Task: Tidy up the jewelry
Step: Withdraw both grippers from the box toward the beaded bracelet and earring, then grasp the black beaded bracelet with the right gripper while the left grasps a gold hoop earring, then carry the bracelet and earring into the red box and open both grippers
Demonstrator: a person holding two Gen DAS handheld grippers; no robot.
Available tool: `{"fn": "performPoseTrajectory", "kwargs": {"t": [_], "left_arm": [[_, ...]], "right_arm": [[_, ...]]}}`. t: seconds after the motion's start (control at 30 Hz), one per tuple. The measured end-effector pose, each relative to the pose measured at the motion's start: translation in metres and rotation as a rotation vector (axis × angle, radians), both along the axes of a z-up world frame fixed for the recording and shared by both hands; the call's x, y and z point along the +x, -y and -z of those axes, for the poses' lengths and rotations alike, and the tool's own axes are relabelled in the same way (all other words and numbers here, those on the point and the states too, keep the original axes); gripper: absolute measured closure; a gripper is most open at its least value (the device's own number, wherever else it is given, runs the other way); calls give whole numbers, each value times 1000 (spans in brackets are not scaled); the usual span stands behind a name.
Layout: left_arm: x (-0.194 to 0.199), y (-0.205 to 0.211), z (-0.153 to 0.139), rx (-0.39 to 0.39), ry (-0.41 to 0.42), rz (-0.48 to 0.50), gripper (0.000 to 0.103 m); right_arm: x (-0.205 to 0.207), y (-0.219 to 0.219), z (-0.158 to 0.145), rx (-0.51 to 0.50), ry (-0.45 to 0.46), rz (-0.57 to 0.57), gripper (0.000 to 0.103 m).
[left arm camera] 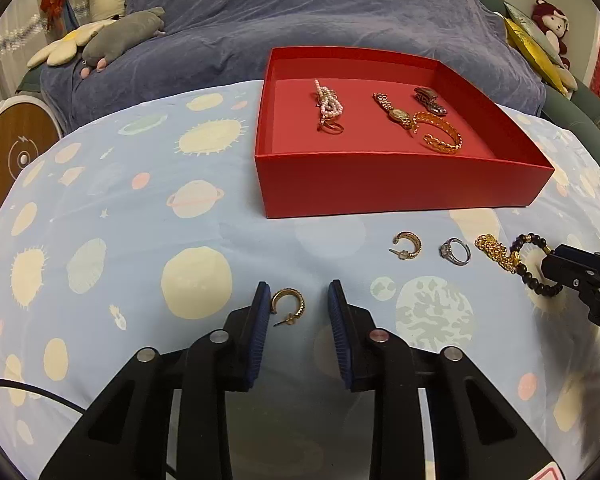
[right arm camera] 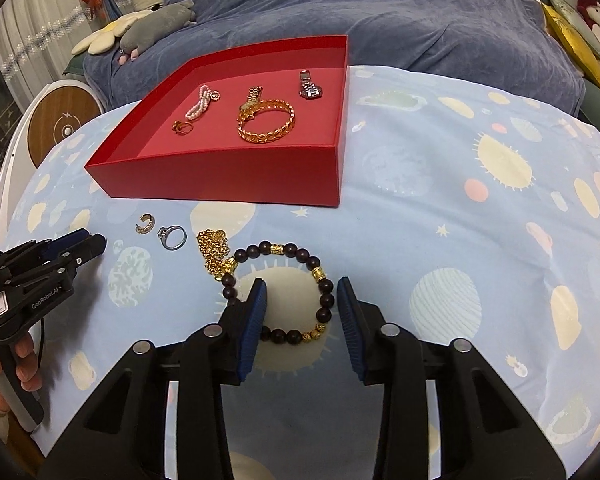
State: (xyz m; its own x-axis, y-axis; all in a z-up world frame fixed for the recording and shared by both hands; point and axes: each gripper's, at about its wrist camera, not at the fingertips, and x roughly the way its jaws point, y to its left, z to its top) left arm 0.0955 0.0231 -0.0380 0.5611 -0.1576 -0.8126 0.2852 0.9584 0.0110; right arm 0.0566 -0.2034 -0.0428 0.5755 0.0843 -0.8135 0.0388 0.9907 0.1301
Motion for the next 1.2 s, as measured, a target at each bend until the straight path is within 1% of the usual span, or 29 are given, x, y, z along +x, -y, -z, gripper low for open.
{"fn": "performPoseTrajectory", "kwargs": {"t": [0.03, 0.07, 0.17, 0.23, 0.3, 0.43, 0.57, 0.7, 0.8, 0.93, 1.07, 1.13, 1.2], "left_arm": [[0, 0, 0, -5, 0, 4, 84], [0, 0, 0, -6, 0, 10, 88], [0, 2, -1, -7, -1, 15, 89], [-1, 4, -2, -8, -2, 24, 89], [-2, 4, -2, -15, -6, 29, 89], [-4, 3, -4, -49, -30, 35, 89], [-6, 0, -10, -64, -31, 39, 89], [-12, -4, -21, -92, -31, 45, 89], [-17, -7, -35, -112, -22, 54, 89], [-23, -5, -65, -116, 35, 76, 89], [-15, 6, -92, -113, 65, 97, 89], [-4, 14, -104, -100, 81, 101, 89], [10, 23, -114, -103, 90, 108, 89]], "right_arm": [[1, 0, 1, -3, -1, 1, 71], [1, 0, 1, -7, 0, -1, 72], [2, 0, 2, -14, 3, -1, 74], [2, 1, 2, -26, 4, 4, 79], [2, 2, 2, -35, 2, 12, 94], [1, 5, -1, -25, 3, 16, 96], [-4, 2, -13, -13, 31, -5, 96], [-18, 0, -35, 7, 77, -27, 96], [-33, 2, -60, 27, 130, -42, 96], [-45, 5, -98, 34, 217, -51, 96], [-33, 5, -130, 50, 272, -72, 96], [-18, 4, -142, 50, 290, -80, 96], [0, 1, -152, 34, 312, -85, 96]]}}
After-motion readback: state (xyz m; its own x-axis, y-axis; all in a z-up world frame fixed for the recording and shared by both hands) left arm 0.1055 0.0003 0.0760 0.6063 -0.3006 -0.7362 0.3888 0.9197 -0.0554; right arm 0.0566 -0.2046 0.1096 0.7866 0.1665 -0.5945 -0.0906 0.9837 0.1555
